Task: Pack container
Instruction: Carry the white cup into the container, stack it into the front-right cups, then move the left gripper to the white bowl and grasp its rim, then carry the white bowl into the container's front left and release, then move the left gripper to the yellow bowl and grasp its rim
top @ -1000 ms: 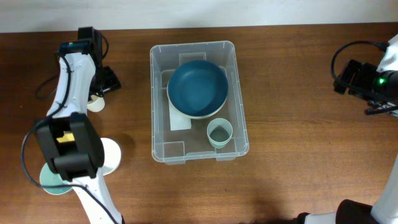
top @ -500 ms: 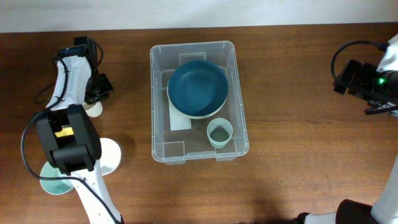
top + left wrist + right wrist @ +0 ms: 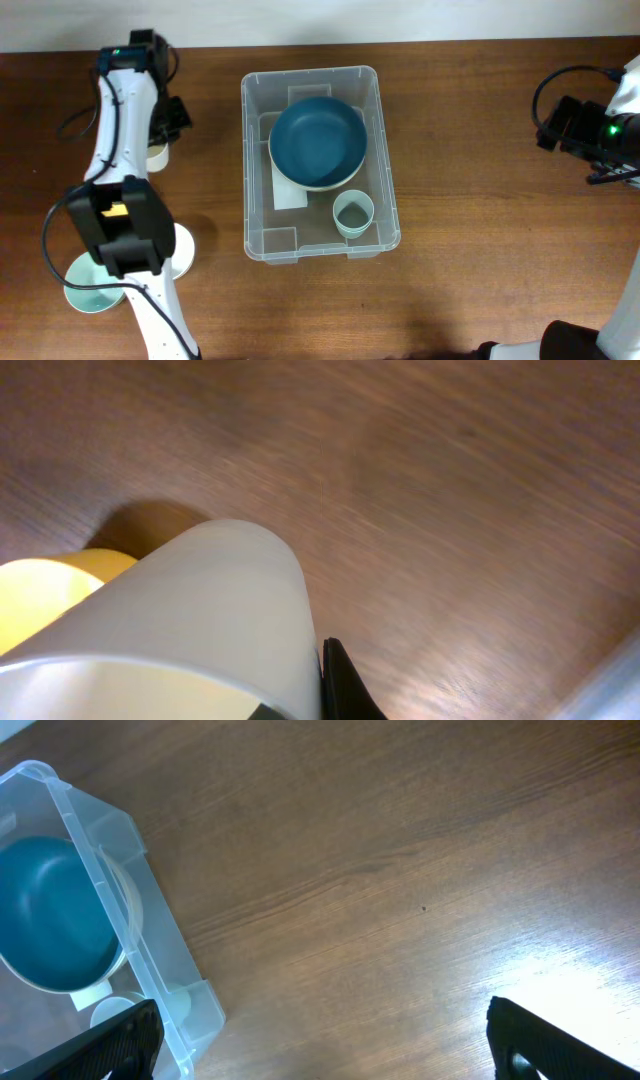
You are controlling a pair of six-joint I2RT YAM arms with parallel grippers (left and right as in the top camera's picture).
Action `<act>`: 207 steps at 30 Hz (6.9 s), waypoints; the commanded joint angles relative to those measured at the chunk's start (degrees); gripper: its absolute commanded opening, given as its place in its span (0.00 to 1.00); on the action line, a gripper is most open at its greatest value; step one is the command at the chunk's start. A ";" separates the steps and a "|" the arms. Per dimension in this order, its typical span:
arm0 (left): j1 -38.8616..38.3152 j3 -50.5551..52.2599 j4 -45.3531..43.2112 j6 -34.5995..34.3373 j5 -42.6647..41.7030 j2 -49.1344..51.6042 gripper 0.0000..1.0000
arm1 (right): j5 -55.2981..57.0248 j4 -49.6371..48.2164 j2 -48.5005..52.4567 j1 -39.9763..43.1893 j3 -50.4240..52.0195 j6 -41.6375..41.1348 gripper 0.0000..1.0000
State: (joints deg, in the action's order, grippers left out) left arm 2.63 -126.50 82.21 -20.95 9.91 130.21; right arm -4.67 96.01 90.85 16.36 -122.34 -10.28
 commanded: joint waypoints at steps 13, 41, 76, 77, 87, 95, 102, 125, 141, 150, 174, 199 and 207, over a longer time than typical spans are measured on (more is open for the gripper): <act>-33.14 -5.70 5.95 -2.73 -4.74 -12.92 0.00 | -0.68 0.04 0.17 -0.22 0.31 0.61 0.99; -52.57 7.54 0.48 -9.38 -7.58 -12.92 0.01 | -0.70 0.96 0.17 -0.22 0.31 0.83 0.99; 1.73 22.03 11.34 -11.52 4.42 -36.83 0.67 | -0.70 0.90 0.17 -0.22 0.31 0.81 0.99; 2.14 25.20 9.40 -9.64 2.40 -36.81 0.67 | -0.70 0.87 0.17 -0.22 0.31 0.81 0.99; 2.03 54.53 -13.62 -5.90 -7.13 -36.46 0.71 | -0.72 0.92 0.17 -0.22 0.31 0.81 0.99; 2.03 61.61 -20.63 -5.92 -5.42 -33.46 0.71 | -0.72 0.94 0.17 -0.22 0.31 0.81 0.99; 2.05 61.96 -23.23 -5.92 -5.44 -28.76 0.71 | -0.72 0.94 0.17 -0.22 0.31 0.81 0.99; 2.01 57.96 -20.85 -5.90 -5.66 -25.14 0.01 | -0.70 0.92 0.17 -0.22 0.31 0.81 0.99; -22.29 28.41 -9.33 -5.25 -5.84 -40.37 0.01 | -0.68 0.90 0.17 -0.22 0.31 0.83 0.99; -38.66 28.20 -11.26 -16.85 -6.62 -33.90 0.01 | -0.70 1.07 0.17 -0.22 0.31 0.83 0.99; -38.49 34.64 -13.88 -23.61 -9.16 -14.19 0.01 | -0.72 1.11 0.17 -0.22 0.31 0.81 0.99; -16.52 24.48 -8.81 -16.52 4.28 -37.27 0.57 | -0.72 1.14 0.17 -0.22 0.31 0.81 0.99; 10.10 28.15 -7.58 -10.16 1.18 -32.74 0.66 | -0.72 1.14 0.17 -0.22 0.31 0.81 0.99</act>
State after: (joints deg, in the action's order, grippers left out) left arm 6.87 -101.47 74.26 -35.46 12.67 92.05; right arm -4.67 96.97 90.94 16.36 -122.32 -10.07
